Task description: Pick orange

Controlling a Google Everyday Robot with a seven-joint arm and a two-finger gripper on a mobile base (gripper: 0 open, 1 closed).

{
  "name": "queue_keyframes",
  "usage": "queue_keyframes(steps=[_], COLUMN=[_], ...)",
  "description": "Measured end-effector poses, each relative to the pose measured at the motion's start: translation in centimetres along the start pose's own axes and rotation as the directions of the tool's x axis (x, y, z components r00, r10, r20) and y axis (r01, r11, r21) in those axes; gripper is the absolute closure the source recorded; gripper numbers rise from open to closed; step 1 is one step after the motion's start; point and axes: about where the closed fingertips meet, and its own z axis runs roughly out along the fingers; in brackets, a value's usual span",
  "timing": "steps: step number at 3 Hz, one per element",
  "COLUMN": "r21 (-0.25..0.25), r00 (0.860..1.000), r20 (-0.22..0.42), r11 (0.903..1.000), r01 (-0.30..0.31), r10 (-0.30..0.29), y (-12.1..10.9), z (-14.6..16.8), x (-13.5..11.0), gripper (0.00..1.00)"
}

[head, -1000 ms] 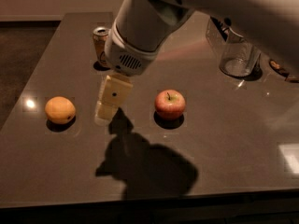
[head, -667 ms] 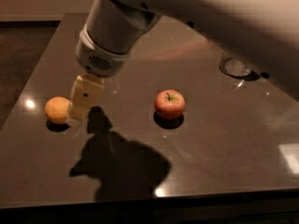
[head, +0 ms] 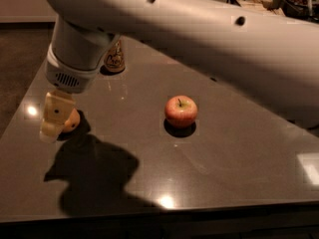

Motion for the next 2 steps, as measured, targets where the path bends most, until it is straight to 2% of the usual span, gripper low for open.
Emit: queue_keyframes(steps=[2], r21=[-0.015], r00=[0.999], r20=[-0.038], r11=[0.9999], r01=[-0.002], r10=[0.001], y=[-0.1], z=[3.8], x=[0.7], gripper=[0.0])
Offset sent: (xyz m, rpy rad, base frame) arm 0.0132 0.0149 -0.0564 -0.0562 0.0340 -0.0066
